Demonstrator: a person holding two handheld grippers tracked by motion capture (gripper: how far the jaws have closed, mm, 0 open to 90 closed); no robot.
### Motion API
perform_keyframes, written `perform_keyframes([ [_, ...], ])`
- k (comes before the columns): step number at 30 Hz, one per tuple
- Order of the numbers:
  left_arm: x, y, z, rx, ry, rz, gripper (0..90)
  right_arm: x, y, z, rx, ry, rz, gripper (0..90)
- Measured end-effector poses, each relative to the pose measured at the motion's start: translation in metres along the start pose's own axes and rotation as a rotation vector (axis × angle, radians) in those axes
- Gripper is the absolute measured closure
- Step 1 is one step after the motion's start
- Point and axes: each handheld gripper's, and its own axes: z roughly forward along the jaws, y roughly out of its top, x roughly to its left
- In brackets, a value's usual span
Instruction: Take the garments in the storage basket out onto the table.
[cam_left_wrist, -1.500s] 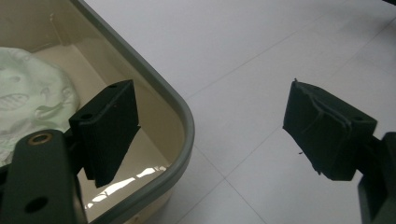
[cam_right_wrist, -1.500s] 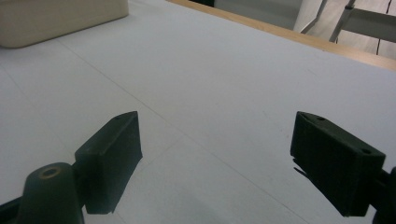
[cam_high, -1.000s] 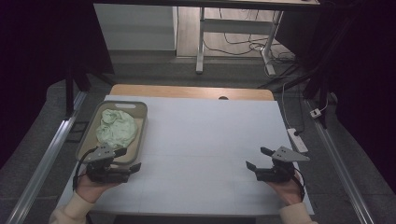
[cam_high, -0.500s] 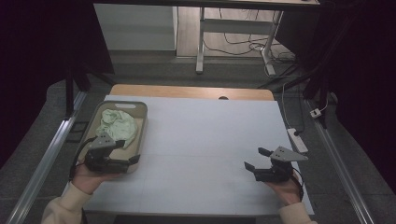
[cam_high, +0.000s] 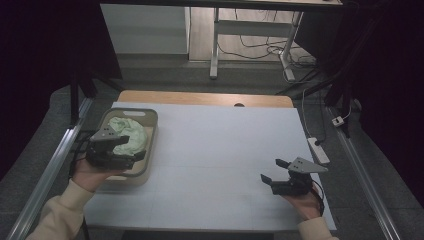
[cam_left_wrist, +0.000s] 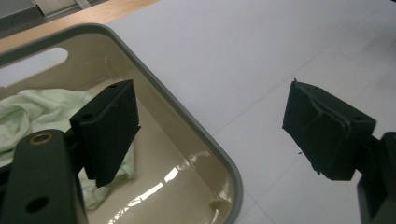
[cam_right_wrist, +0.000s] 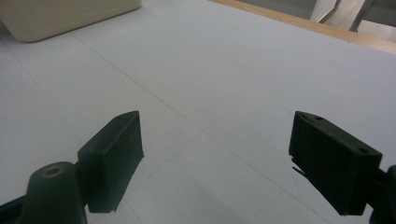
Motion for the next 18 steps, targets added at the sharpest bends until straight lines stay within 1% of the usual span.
perform_keyframes([
  [4, 0.009, 0.008, 0.001, 0.011, -0.002, 0.000, 18.7, 0.001, -0.001, 0.002, 0.014, 0.003, 0.000, 17.2],
  [6, 0.014, 0.011, 0.003, 0.020, 0.008, 0.001, 18.8, 0.002, -0.001, 0.003, 0.019, 0.005, 0.003, 17.1],
  [12, 0.030, 0.019, 0.010, 0.056, 0.030, -0.027, 18.9, 0.002, -0.001, 0.002, 0.018, 0.003, -0.002, 17.1],
  [15, 0.042, 0.022, 0.013, 0.072, 0.045, -0.047, 18.9, 0.002, -0.001, 0.003, 0.019, 0.006, 0.002, 16.8],
  [18, 0.054, 0.025, 0.016, 0.088, 0.044, -0.076, 19.0, 0.001, -0.001, 0.003, 0.019, 0.008, 0.002, 16.7],
])
